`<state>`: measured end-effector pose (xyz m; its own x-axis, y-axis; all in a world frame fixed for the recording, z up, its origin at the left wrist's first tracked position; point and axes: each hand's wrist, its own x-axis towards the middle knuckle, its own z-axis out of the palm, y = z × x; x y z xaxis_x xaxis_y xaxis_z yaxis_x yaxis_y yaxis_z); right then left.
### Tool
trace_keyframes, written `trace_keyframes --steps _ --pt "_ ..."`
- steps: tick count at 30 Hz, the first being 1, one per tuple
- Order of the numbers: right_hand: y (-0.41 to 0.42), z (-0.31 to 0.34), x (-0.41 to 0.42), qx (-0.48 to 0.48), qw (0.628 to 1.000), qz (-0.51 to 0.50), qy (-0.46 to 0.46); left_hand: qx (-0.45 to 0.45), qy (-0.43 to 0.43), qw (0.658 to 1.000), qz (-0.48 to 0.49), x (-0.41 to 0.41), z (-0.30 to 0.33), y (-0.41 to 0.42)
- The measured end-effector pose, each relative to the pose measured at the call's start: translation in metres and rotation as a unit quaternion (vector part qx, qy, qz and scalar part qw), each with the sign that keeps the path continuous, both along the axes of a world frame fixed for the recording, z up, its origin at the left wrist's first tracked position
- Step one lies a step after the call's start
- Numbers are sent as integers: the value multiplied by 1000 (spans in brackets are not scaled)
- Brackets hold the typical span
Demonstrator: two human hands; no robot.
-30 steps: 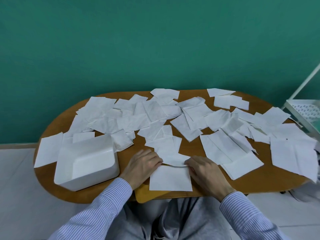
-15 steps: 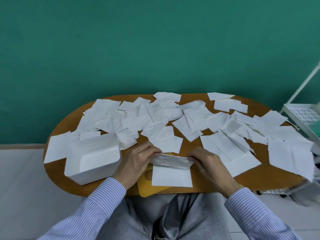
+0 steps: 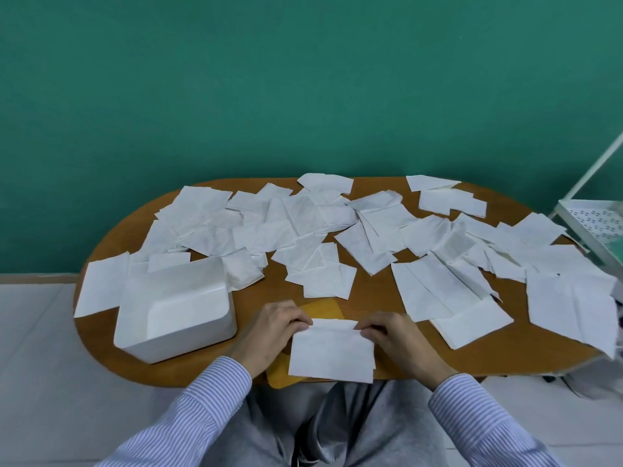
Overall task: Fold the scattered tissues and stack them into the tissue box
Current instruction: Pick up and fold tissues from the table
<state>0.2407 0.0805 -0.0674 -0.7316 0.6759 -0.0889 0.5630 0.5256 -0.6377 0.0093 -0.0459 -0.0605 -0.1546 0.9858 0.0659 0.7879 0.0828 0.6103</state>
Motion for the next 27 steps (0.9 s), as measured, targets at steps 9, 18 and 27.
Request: trace_keyframes --steps 9,18,27 --pt "11 -8 -6 -27 999 -33 27 -48 -5 999 19 -7 -14 13" --pt "23 -4 -15 -46 998 -50 17 -47 -21 998 23 -11 -15 24" --pt "22 -24 -16 11 999 -39 16 -37 19 999 14 -10 -30 25"
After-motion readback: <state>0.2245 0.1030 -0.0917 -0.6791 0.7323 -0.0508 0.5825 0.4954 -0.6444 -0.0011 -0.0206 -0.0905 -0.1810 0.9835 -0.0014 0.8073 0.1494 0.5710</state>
